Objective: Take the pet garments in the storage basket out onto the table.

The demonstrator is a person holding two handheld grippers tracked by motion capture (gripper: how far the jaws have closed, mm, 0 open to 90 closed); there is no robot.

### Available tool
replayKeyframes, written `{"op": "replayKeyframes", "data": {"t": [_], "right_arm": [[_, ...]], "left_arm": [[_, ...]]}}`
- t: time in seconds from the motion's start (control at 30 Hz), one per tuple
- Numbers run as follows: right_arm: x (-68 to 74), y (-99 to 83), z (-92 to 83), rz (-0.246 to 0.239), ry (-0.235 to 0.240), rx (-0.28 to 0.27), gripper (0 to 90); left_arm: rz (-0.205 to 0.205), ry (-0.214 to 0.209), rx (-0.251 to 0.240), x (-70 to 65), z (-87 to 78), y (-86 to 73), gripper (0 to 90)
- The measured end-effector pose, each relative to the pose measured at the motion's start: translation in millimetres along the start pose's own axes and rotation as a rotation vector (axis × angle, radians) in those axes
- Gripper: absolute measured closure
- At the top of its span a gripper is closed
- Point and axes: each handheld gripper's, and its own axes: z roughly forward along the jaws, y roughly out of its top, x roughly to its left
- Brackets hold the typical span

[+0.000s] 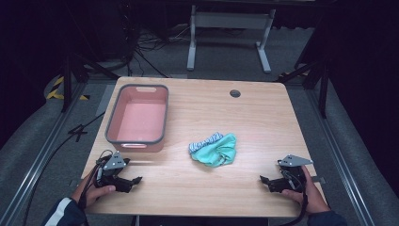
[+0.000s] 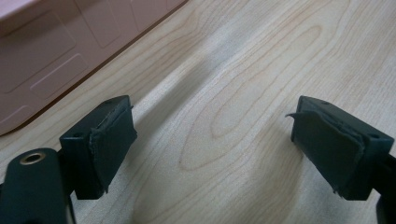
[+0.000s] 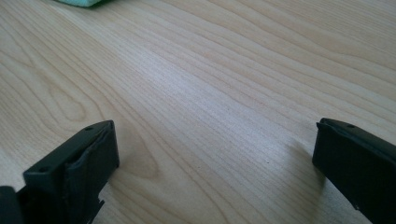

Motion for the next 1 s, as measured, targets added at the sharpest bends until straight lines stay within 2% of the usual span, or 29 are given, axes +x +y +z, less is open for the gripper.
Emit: {"op": "replayKeyframes", "data": {"t": [0.87, 1.0], "right_arm": [[0.3, -1.0, -0.9, 0.005, -0.005, -0.001, 0.5], [0.3, -1.0, -0.9, 0.005, -0.004, -0.001, 0.6]], "left_arm": [[0.007, -0.008, 0.017, 3.0, 2.2, 2.1, 8.5], [-0.004, 0.010, 0.020, 3.2, 2.5, 2.1, 6.7]]}}
